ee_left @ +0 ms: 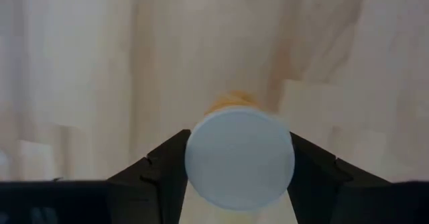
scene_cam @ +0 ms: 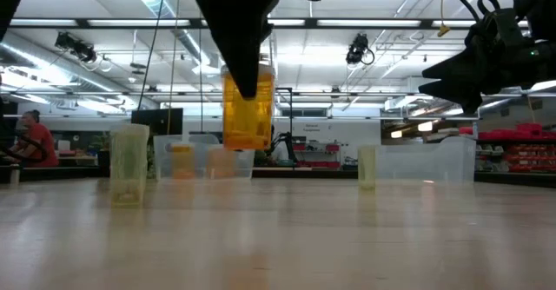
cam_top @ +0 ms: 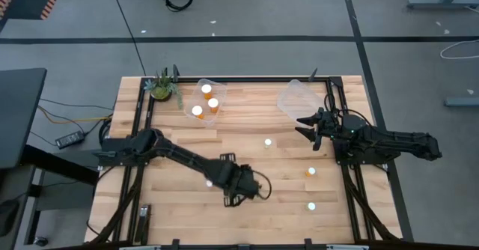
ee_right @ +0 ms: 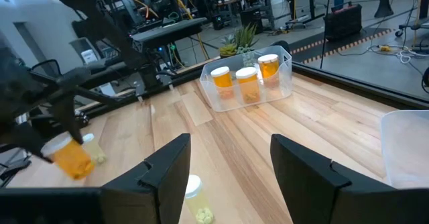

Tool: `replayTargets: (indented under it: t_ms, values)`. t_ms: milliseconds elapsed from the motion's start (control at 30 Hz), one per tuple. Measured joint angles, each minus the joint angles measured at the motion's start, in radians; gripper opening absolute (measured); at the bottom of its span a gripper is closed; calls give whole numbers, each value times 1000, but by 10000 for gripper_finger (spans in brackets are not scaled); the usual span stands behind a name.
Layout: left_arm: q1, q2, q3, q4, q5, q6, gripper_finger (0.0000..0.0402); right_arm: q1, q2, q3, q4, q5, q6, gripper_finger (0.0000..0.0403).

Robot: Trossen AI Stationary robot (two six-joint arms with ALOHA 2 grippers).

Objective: Pick and place medicine bottles into bin by pill shape (circle, oval)
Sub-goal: Put the large orange pill bottle into the left transparent bin

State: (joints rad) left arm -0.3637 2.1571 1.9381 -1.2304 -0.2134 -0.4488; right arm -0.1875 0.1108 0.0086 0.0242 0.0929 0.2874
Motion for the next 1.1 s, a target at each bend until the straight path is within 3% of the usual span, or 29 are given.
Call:
replayTargets:
  t_ms: [167, 733, 1100]
  values:
    - [62, -30, 0, -29, -21, 84, 218, 0, 0, 0, 0, 0, 0, 214]
    - [336, -129, 0, -118, -94, 326, 206, 0, 1, 0, -2, 0, 0, 214]
    - [535, -186, 0, -189, -98, 383, 208, 0, 4, 0, -2, 0, 0, 214]
